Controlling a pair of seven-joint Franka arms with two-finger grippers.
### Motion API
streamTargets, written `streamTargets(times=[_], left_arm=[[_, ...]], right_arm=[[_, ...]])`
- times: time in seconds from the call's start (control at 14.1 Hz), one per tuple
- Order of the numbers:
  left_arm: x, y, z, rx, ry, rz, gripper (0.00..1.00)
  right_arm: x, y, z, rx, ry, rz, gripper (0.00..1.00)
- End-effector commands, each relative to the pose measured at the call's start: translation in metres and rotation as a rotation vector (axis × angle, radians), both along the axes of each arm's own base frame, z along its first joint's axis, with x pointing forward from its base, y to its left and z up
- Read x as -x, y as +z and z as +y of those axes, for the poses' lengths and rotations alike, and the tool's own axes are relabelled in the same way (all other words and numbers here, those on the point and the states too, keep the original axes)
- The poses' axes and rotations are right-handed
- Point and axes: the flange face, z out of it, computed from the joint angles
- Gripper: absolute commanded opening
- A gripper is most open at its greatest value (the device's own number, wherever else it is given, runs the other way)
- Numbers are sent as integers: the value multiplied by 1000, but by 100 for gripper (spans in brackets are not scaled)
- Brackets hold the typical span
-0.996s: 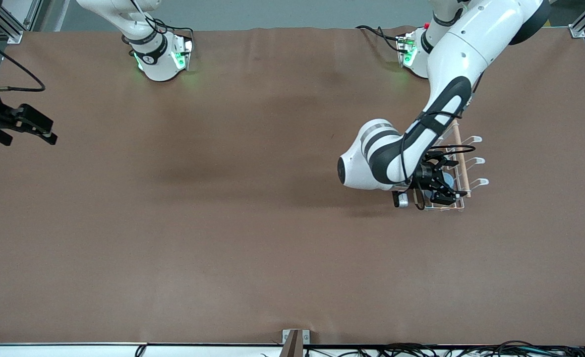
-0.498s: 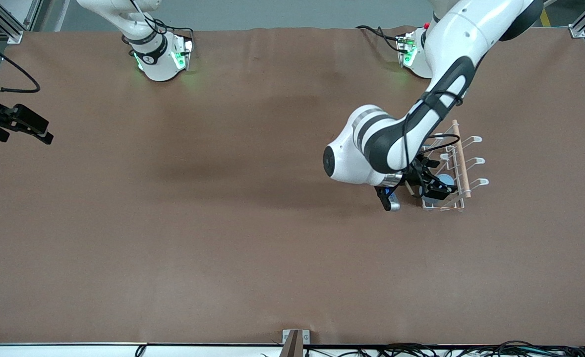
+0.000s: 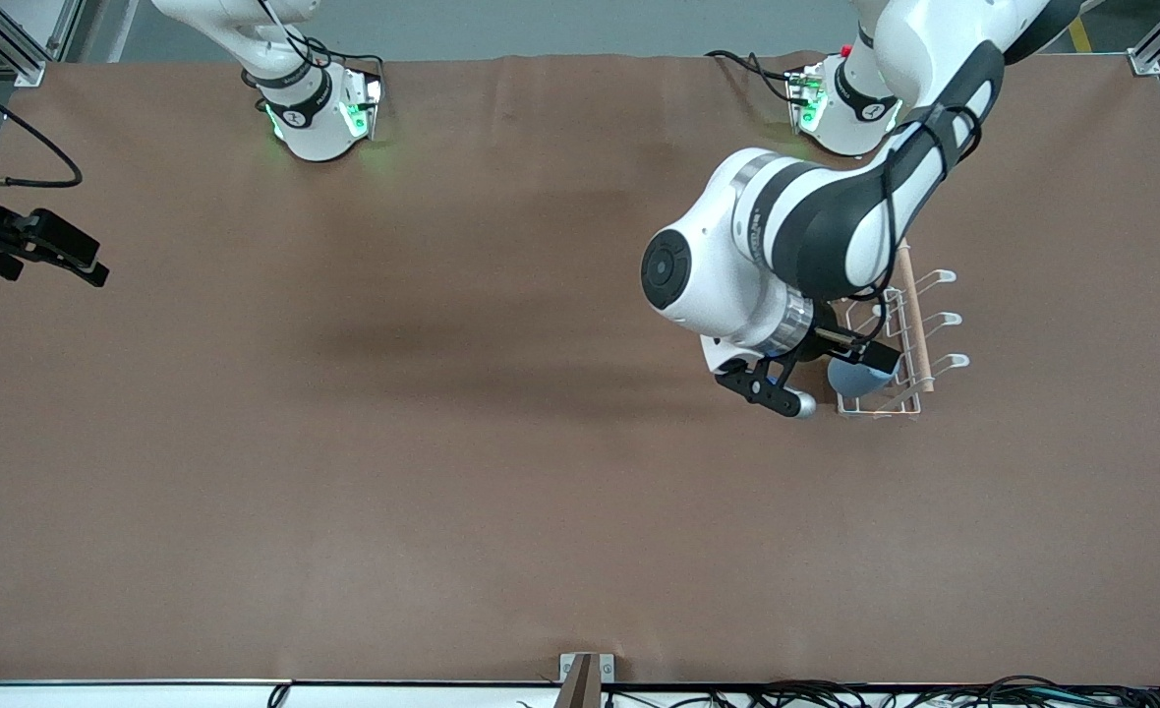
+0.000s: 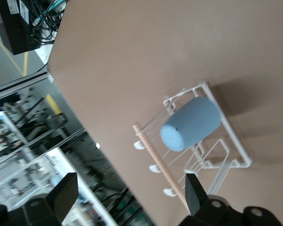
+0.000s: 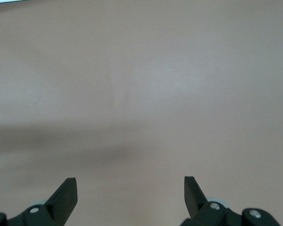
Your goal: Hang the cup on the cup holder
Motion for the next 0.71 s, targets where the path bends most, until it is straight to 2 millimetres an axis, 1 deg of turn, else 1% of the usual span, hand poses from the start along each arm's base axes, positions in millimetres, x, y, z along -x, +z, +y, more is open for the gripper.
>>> streamTargets(times=[0.0,0.07,0.14,0.28,0.43,0.5,0.64], left_arm=[[-4,42,22,126,77,-32,100],[0,61,28,155,130,-72,100],[0,71,37,187,199,-102,100],[5,99,51,268,307,-142,100],[8,132,66,365,370,-194,100],[9,144,73,393,388,-206,100],[9,165,99,458,445,-217,100]], right_arm=[[0,0,-1,7,-9,4,100],[0,0,0,7,-7,5,100],[0,0,0,7,-7,7,100],[0,-1,0,7,-7,8,100],[-1,-3,0,7,-7,11,100],[-2,-4,-1,7,-7,13,100],[-2,-5,-2,7,-3,16,100]])
